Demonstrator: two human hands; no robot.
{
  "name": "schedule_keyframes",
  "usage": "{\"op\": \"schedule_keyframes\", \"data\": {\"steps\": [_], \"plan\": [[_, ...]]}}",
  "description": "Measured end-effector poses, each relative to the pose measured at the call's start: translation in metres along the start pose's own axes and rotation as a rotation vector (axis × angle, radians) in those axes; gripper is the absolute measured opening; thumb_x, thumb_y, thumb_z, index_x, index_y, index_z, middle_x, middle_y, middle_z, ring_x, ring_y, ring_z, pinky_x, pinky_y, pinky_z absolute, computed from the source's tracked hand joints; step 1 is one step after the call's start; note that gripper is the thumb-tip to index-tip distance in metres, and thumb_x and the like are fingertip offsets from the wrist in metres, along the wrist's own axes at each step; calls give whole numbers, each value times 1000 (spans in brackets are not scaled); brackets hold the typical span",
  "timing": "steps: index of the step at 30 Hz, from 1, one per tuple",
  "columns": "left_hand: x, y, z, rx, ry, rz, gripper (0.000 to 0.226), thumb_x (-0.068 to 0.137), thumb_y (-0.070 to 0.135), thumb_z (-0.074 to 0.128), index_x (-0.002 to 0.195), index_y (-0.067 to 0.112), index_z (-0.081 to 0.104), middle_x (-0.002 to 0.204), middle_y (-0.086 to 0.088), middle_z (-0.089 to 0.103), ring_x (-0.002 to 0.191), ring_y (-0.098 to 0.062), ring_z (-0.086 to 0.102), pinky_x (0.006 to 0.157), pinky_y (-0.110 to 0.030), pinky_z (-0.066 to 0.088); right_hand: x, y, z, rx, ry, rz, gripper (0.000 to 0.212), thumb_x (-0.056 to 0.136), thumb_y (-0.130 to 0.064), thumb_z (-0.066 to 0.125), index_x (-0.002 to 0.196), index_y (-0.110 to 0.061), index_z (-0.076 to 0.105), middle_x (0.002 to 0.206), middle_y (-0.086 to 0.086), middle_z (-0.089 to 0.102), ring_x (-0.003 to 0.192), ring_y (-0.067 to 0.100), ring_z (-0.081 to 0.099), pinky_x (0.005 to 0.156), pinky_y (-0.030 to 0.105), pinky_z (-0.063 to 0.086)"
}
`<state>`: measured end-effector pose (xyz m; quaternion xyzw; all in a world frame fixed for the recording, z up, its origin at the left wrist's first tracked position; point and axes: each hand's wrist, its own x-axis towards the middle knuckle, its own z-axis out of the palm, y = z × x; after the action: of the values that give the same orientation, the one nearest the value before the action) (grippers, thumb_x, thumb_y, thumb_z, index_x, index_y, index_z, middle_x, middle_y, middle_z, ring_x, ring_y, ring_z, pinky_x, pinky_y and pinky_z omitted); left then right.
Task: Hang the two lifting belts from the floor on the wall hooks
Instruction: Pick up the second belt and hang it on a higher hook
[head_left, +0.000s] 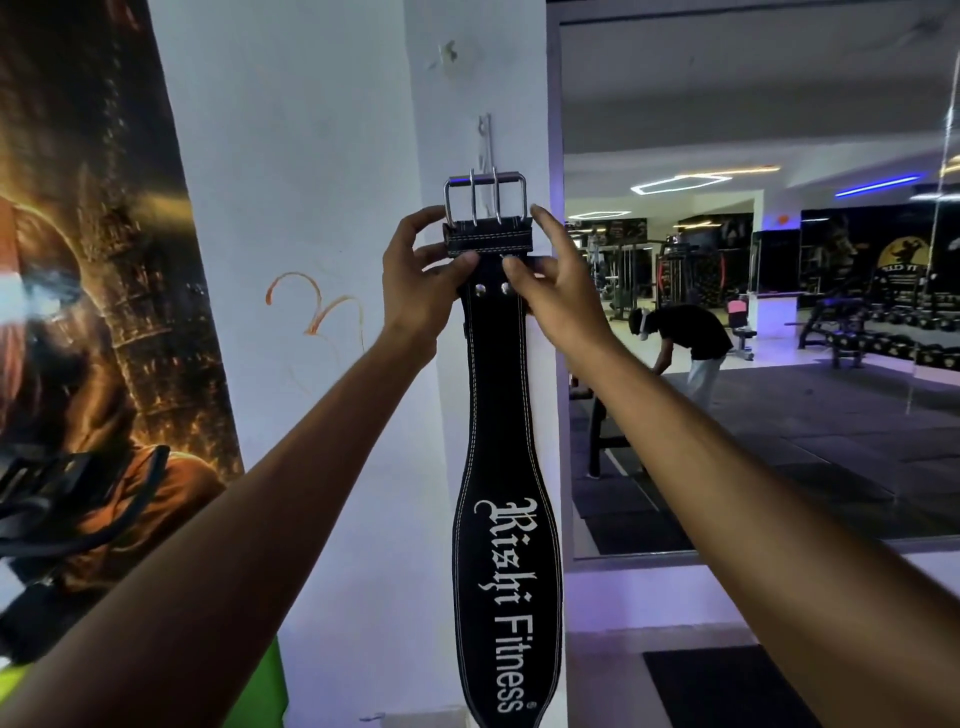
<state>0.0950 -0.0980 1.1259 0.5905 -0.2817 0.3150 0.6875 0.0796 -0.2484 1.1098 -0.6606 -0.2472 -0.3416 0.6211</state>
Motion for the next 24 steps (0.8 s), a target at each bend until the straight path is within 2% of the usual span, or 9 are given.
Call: {"op": "schedule_keyframes", "data": {"steps": [2,6,9,11,14,16,20,22,24], "plan": [[0,1,0,-3,9,-18,49,85,-1,72,127,19,55,109,-18,71,94,-31,74,68,-32,61,12,-5,4,15,31,-6,57,92,-17,66,143,-24,43,98,10,75,92,21,73,85,33,59],[2,-1,-7,8,43,-70,64,87,5,74,143,14,43,120,-15,66,83,-16,73,69,-24,59,19,-11,14,80,91,23,45,88,-2,68,130,-14,57,95,18,75,78,22,72,64,23,60],[-6,-15,-13,51,79,-90,69,87,9,75,146,15,41,123,-11,67,87,-17,74,75,-27,60,18,-6,22,124,130,47,42,85,2,69,123,-15,61,94,15,76,80,21,73,64,22,58],[-22,-36,-17,110,75,-111,57,86,11,76,137,14,52,113,-12,71,88,-21,73,80,-37,60,18,0,26,127,162,48,44,83,2,71,123,-14,63,96,14,76,83,22,74,72,27,60],[-73,-81,-22,183,-17,-185,24,82,22,76,101,7,72,92,-23,76,78,-21,68,77,-55,59,20,7,27,121,188,52,48,81,4,72,125,-13,63,99,16,76,81,15,72,70,19,57],[-119,-116,-28,227,-47,-263,32,78,35,75,86,4,72,88,-25,76,76,-20,67,77,-61,57,23,9,22,133,191,53,49,81,6,72,126,-12,63,98,15,76,77,10,71,68,16,54],[-201,-157,-39,319,-138,-411,18,80,30,73,81,11,70,74,-1,76,68,-10,68,70,-48,61,20,14,12,142,196,67,46,82,8,69,124,-9,63,91,12,75,73,9,70,66,16,54],[-209,-159,-42,297,-187,-458,11,85,19,75,78,14,69,69,9,73,64,-4,66,64,-33,57,15,18,10,152,193,82,46,82,9,69,125,-7,62,91,15,74,77,13,69,68,17,55],[-195,-153,-43,291,-192,-434,9,87,15,75,79,18,72,69,13,73,64,-1,66,63,-24,53,11,23,11,150,179,101,46,83,8,69,125,-8,62,90,13,74,76,12,70,70,18,57]]}}
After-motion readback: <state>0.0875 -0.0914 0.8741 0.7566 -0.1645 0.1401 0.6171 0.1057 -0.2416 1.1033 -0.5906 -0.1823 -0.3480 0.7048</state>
